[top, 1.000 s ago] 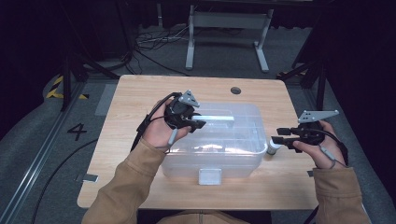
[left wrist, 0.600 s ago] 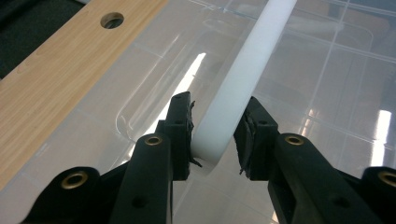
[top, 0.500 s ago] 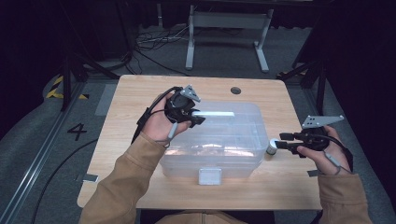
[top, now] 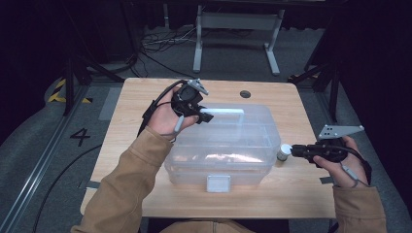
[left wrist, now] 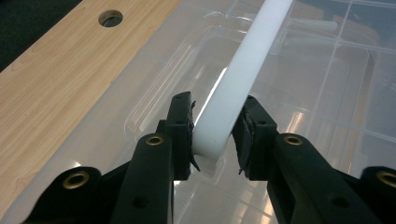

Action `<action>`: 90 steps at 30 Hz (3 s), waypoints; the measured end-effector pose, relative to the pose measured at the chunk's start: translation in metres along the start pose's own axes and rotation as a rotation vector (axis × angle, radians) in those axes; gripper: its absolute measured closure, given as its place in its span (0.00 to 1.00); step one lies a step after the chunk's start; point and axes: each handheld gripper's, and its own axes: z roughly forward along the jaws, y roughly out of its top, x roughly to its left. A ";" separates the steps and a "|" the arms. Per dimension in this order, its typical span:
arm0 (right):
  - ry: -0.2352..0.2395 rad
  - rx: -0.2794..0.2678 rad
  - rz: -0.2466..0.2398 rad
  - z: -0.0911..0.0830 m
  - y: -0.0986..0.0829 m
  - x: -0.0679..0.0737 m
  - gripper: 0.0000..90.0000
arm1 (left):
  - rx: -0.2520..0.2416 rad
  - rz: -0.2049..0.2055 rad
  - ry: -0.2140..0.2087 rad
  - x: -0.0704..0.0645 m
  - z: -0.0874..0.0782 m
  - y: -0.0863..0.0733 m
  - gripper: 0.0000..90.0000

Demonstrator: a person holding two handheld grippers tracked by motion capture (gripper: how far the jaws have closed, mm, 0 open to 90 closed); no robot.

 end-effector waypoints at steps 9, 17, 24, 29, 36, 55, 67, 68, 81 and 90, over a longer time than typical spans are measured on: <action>0.053 0.032 -0.021 0.004 -0.003 0.010 0.98 | 0.008 -0.010 -0.010 0.007 -0.001 0.006 0.78; 0.136 0.035 -0.064 0.014 -0.002 0.022 1.00 | 0.013 -0.013 -0.017 0.010 -0.002 0.009 0.78; 0.186 0.007 -0.103 0.025 0.000 0.030 1.00 | 0.024 -0.015 -0.017 0.011 -0.003 0.011 0.78; 0.194 -0.051 -0.122 0.027 0.004 0.036 1.00 | 0.023 -0.014 -0.019 0.010 -0.003 0.010 0.78; 0.186 -0.066 -0.110 0.026 0.004 0.034 1.00 | 0.004 0.000 -0.007 0.008 -0.004 0.007 0.78; 0.164 -0.077 -0.122 0.025 0.011 0.036 1.00 | -0.148 -0.002 0.032 -0.003 -0.052 -0.009 0.60; 0.147 -0.151 -0.113 0.019 0.022 0.030 1.00 | -0.201 -0.005 0.001 -0.018 -0.080 -0.023 0.71; 0.144 -0.155 -0.111 0.019 0.023 0.030 1.00 | -0.210 -0.005 -0.014 -0.020 -0.081 -0.024 0.72; 0.109 -0.239 -0.088 0.017 0.038 0.029 1.00 | -0.206 -0.017 -0.057 -0.035 -0.092 -0.042 0.89; 0.087 -0.298 -0.071 0.016 0.045 0.028 1.00 | -0.201 -0.024 -0.076 -0.045 -0.092 -0.059 0.93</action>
